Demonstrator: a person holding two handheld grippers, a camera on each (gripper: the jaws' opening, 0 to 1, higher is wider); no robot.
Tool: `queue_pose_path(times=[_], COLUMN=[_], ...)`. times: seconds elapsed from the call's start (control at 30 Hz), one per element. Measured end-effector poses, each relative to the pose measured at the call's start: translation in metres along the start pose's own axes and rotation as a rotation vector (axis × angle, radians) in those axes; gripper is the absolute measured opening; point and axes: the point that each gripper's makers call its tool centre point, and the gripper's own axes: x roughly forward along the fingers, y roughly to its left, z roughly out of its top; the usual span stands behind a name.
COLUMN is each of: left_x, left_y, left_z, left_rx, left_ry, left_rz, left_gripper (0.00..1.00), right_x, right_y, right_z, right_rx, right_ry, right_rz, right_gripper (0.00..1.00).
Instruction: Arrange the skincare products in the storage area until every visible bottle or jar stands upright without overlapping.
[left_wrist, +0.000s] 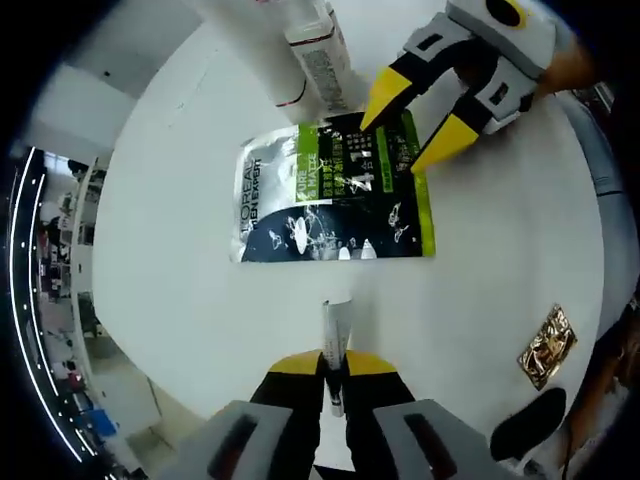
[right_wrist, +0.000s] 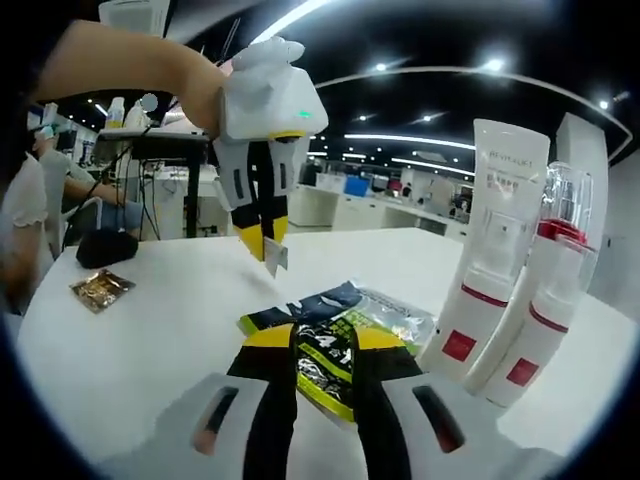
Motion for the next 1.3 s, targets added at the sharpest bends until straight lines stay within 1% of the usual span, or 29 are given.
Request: queue_pose_path(times=[0.07, 0.1, 0.23, 0.27, 0.37, 0.4, 0.43, 0.63, 0.83, 0.87, 0.9, 0.97, 1.03, 1.07, 1.13, 1.2, 1.23, 1.27, 1.3], left_x=[0.003, 0.005, 0.011, 0.014, 0.018, 0.021, 0.023, 0.027, 0.028, 0.028, 0.026, 0.025, 0.022, 0.02, 0.016, 0.014, 0.013, 0.011, 0.01], left_y=[0.006, 0.008, 0.015, 0.022, 0.026, 0.025, 0.027, 0.034, 0.038, 0.039, 0.044, 0.044, 0.045, 0.045, 0.046, 0.05, 0.051, 0.05, 0.05], left_z=[0.002, 0.002, 0.004, 0.004, 0.004, 0.003, 0.004, 0.012, 0.009, 0.009, 0.009, 0.008, 0.007, 0.008, 0.005, 0.009, 0.009, 0.012, 0.013], left_rx=[0.003, 0.006, 0.021, 0.015, 0.009, 0.029, 0.042, 0.038, 0.041, 0.04, 0.055, 0.041, 0.031, 0.019, 0.021, -0.006, -0.007, -0.013, -0.029], left_ry=[-0.001, 0.001, 0.008, 0.019, 0.034, 0.047, 0.052, 0.028, 0.042, 0.042, 0.041, 0.034, 0.022, 0.015, 0.015, -0.026, -0.032, -0.043, -0.051], left_rz=[0.01, 0.012, 0.0, 0.006, 0.008, 0.003, 0.014, 0.039, 0.051, 0.053, 0.08, 0.078, 0.079, 0.079, 0.078, 0.082, 0.084, 0.087, 0.083], left_gripper=[0.06, 0.06, 0.06, 0.06, 0.07, 0.08, 0.08, 0.16, 0.3, 0.34, 0.37, 0.43, 0.53, 0.57, 0.54, 0.45, 0.39, 0.3, 0.27], right_x=[-0.004, -0.007, -0.009, -0.009, -0.008, -0.009, -0.01, -0.009, -0.011, -0.011, -0.011, -0.011, -0.012, -0.012, -0.011, -0.011, -0.011, -0.012, -0.011], right_y=[-0.002, -0.003, -0.007, -0.005, -0.004, -0.004, -0.005, -0.001, -0.002, -0.002, -0.001, 0.0, -0.001, 0.0, 0.001, 0.001, 0.001, 0.001, 0.001], right_z=[0.0, 0.002, 0.002, 0.002, 0.002, 0.003, 0.003, 0.001, 0.002, 0.002, 0.002, 0.003, 0.004, 0.003, 0.003, 0.003, 0.003, 0.003, 0.003], right_rx=[-0.001, 0.019, 0.029, 0.024, 0.014, 0.018, 0.017, 0.002, 0.003, 0.002, -0.004, 0.0, 0.007, 0.004, 0.003, -0.001, 0.0, 0.005, 0.003], right_ry=[-0.002, -0.021, -0.017, -0.016, -0.017, -0.019, -0.021, -0.01, -0.014, -0.013, -0.011, -0.019, -0.023, -0.02, -0.02, -0.017, -0.018, -0.02, -0.019], right_rz=[-0.011, -0.019, -0.027, -0.025, -0.027, -0.029, -0.031, -0.027, -0.037, -0.038, -0.035, -0.033, -0.034, -0.036, -0.032, -0.034, -0.034, -0.035, -0.036], right_gripper=[0.19, 0.18, 0.18, 0.18, 0.18, 0.18, 0.17, 0.17, 0.16, 0.16, 0.16, 0.16, 0.16, 0.16, 0.16, 0.15, 0.15, 0.16, 0.15])
